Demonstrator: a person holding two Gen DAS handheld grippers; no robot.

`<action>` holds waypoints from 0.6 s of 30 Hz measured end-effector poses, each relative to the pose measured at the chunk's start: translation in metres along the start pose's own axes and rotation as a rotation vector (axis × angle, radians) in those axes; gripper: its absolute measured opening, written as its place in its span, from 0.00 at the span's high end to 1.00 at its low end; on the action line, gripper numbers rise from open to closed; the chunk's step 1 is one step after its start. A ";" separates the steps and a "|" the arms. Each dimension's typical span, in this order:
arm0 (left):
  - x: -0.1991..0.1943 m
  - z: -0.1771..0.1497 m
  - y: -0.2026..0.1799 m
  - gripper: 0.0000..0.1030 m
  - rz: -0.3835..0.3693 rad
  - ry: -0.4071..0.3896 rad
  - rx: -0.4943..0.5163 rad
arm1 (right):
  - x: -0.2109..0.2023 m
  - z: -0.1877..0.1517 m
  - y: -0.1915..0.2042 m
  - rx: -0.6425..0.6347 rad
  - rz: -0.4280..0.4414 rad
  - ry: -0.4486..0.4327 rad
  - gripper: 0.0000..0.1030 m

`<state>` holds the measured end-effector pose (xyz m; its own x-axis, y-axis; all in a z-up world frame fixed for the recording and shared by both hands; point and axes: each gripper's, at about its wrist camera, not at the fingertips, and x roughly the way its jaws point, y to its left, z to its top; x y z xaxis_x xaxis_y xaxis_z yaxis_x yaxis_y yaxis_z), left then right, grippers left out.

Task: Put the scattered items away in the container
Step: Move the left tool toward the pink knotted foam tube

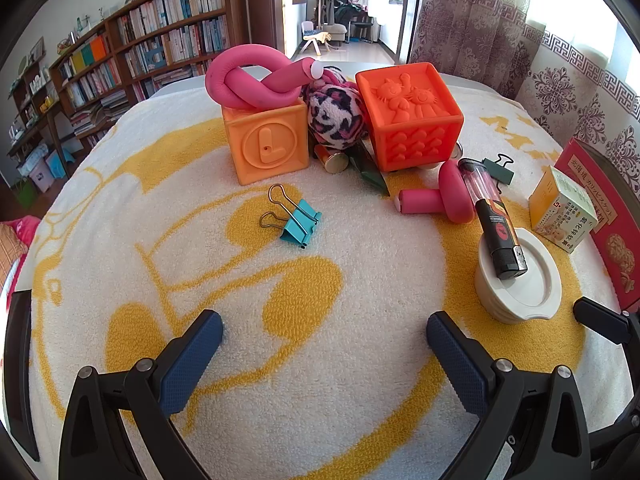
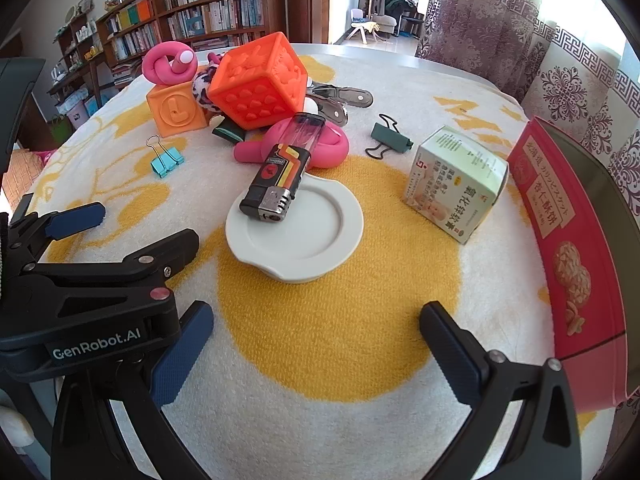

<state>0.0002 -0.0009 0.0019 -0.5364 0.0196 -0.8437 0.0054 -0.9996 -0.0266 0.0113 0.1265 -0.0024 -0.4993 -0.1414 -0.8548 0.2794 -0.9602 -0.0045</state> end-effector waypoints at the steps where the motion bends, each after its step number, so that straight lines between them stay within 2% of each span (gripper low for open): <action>1: 0.000 0.000 0.000 0.00 0.000 0.000 0.000 | 0.000 0.002 0.001 0.000 0.000 0.001 0.00; 13: 0.001 -0.001 -0.001 0.00 -0.003 -0.001 -0.003 | -0.002 0.000 -0.003 -0.005 0.009 0.002 0.00; 18: 0.001 -0.001 -0.001 0.00 -0.004 -0.001 -0.002 | -0.005 -0.003 -0.010 -0.044 0.055 -0.001 0.00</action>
<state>0.0002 0.0000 0.0006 -0.5372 0.0238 -0.8431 0.0046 -0.9995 -0.0311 0.0134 0.1376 0.0006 -0.4831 -0.1935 -0.8539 0.3417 -0.9396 0.0196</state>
